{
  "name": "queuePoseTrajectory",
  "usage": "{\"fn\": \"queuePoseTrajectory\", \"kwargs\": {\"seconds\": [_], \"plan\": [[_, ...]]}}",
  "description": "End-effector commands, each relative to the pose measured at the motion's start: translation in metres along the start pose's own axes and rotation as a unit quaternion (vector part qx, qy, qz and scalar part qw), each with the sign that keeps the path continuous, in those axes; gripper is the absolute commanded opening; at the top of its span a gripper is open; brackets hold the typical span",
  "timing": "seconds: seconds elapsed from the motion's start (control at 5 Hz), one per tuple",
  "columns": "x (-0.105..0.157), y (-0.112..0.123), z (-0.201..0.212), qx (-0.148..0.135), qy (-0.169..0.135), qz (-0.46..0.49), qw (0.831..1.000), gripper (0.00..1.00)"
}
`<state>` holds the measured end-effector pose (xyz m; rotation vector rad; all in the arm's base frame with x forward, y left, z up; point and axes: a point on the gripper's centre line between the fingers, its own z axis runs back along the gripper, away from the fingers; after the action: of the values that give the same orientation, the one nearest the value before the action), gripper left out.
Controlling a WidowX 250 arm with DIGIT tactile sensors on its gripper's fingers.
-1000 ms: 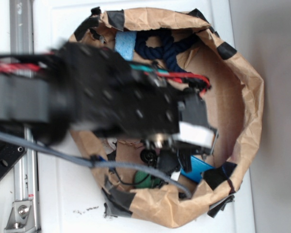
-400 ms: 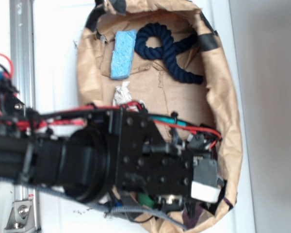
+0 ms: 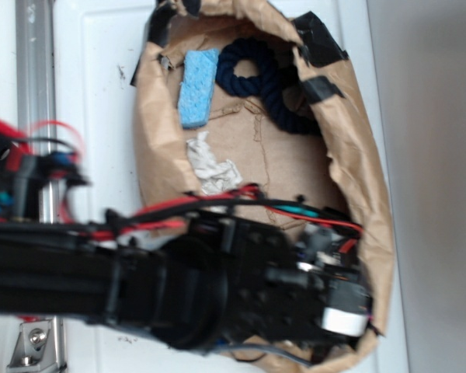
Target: Grab the blue block.
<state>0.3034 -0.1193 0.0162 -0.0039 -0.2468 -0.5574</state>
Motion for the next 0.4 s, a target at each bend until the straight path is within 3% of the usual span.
{"fn": "queuePoseTrajectory", "kwargs": {"seconds": [0.0, 0.2], "plan": [[0.005, 0.017, -0.013, 0.029, 0.021, 0.038, 0.999, 0.0], [-0.014, 0.04, 0.029, 0.05, -0.005, 0.076, 0.996, 0.0]]}}
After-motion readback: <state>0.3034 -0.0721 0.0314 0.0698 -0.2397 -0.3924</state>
